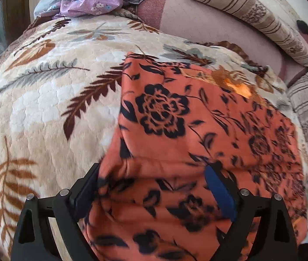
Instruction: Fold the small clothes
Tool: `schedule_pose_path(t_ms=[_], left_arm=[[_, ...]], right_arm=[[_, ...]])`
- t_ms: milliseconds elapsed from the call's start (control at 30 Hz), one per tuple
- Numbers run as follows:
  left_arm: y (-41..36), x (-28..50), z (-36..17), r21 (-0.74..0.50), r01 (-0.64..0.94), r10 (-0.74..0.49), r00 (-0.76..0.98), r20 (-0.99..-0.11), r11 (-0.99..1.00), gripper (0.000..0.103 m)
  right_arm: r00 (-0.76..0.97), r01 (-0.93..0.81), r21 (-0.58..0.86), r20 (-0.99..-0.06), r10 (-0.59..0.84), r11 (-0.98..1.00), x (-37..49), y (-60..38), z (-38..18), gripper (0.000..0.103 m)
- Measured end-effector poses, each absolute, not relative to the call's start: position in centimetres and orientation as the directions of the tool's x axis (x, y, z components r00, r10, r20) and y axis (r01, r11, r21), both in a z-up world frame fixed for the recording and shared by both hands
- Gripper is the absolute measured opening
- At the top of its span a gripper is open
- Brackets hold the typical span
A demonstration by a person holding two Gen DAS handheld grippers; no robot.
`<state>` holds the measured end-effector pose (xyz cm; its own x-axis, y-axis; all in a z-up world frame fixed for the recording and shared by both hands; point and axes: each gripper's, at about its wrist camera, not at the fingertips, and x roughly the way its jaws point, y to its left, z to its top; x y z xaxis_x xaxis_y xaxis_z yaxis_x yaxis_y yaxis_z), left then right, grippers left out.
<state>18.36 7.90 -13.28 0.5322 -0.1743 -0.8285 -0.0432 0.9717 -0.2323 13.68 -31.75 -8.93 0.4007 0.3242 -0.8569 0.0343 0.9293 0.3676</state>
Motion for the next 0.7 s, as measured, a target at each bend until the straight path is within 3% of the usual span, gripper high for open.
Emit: schedule_pose_path(t_ms=[100,200,333,433,533,700], left_arm=[[7.9,13.2,-11.5,-0.303,-0.003,-0.255,0.529,-0.809,0.953,0.094],[7.5,8.1,-11.4,-0.385,0.056,-0.363,0.474,-0.802,0.921,0.094],[4.4,2.0,-14.1,-0.366,0.184,-0.405,0.271,-0.873,0.912,0.094],[3.1,-1.9,-14.5,-0.306,0.25,-0.371,0.274,-0.887,0.919,0.094],[4.7,-3.7,-14.2,-0.37,0.149,-0.398,0.286,-0.872,0.917,0.094],[11.5,-6.6,-12.7,-0.515,-0.176,-0.391,0.464,-0.795,0.839,0.094]], right_arm=[[0.269,0.125,0.513,-0.841,0.468,0.849,8.9,-33.0,-11.3,0.087],[0.215,0.112,0.538,-0.834,0.509,0.835,3.4,-32.8,-11.7,0.087],[0.123,0.037,0.524,-0.848,0.516,0.851,-1.8,-32.5,-11.5,0.087],[0.192,0.062,0.542,-0.83,0.523,0.838,-3.7,-34.3,-10.1,0.087],[0.293,0.15,0.609,-0.78,0.553,0.779,-4.3,-36.4,-9.5,0.087],[0.375,0.26,0.698,-0.709,0.597,0.667,-4.7,-37.3,-10.3,0.087]])
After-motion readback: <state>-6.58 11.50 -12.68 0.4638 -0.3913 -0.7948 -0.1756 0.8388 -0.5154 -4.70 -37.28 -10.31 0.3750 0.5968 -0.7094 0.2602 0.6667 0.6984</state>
